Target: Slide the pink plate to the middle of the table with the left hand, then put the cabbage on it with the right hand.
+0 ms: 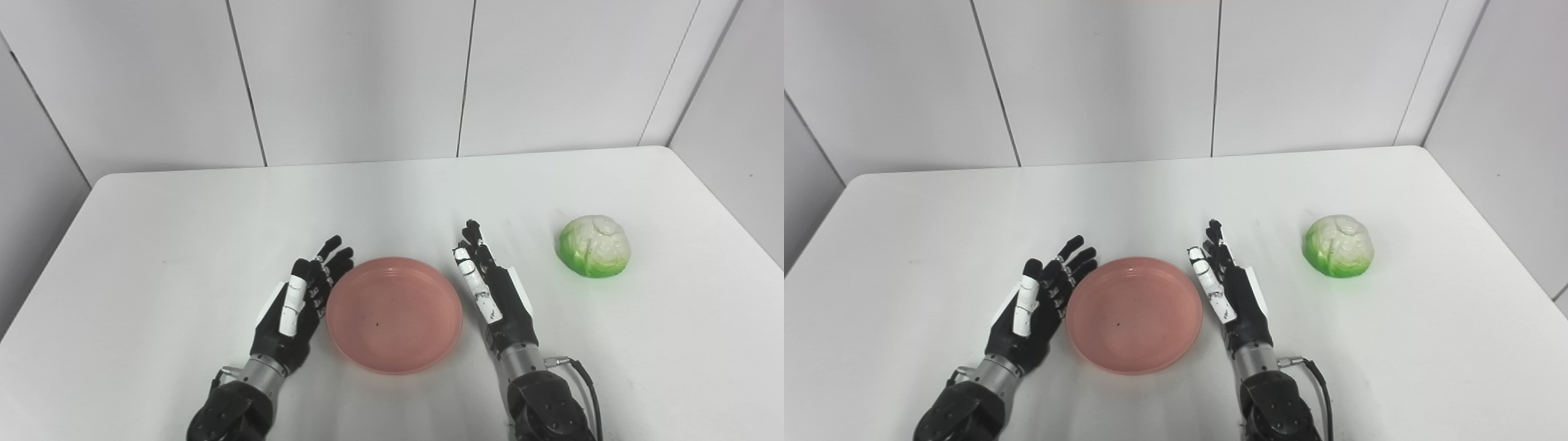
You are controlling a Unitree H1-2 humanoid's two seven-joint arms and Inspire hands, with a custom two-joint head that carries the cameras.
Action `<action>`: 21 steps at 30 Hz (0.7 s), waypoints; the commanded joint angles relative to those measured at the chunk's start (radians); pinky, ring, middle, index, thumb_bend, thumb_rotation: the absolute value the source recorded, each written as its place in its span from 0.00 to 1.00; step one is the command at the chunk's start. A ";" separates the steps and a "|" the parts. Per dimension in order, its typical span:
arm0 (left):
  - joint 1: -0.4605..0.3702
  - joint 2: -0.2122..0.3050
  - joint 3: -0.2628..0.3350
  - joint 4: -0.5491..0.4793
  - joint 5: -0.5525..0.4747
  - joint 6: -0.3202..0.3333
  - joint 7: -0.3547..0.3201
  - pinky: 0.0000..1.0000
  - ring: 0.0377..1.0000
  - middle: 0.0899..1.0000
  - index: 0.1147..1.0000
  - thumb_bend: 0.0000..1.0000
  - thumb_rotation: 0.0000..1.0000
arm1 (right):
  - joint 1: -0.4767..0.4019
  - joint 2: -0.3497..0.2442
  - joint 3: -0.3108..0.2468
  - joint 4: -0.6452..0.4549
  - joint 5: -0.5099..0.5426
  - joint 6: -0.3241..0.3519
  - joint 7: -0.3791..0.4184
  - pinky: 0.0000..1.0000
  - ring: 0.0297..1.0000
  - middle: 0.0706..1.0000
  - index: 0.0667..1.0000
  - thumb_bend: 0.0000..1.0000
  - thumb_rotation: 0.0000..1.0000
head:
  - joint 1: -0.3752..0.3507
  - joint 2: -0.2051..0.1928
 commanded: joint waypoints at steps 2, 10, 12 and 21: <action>-0.004 -0.010 -0.005 -0.030 0.028 -0.044 0.016 1.00 0.96 0.95 0.95 0.85 0.96 | -0.033 -0.002 -0.001 -0.035 0.010 0.001 0.010 1.00 0.98 0.99 1.00 0.61 0.85 | 0.011 -0.001; 0.005 -0.042 -0.009 -0.031 0.074 -0.054 0.064 1.00 0.99 0.97 0.97 0.84 0.95 | -0.036 -0.014 0.001 -0.027 0.001 -0.011 0.008 0.99 0.97 0.98 0.99 0.63 0.85 | 0.006 -0.004; 0.002 -0.047 -0.009 -0.028 0.087 -0.052 0.076 1.00 1.00 0.98 0.98 0.82 0.95 | -0.040 -0.022 0.001 -0.021 -0.009 -0.011 0.006 0.99 0.97 0.98 0.99 0.64 0.86 | 0.009 -0.009; -0.003 -0.089 -0.002 0.015 0.155 -0.139 0.158 1.00 1.00 1.00 1.00 0.69 0.99 | -0.089 -0.100 -0.018 0.010 -0.121 -0.115 -0.041 0.98 0.97 0.96 0.98 0.66 0.85 | -0.002 -0.022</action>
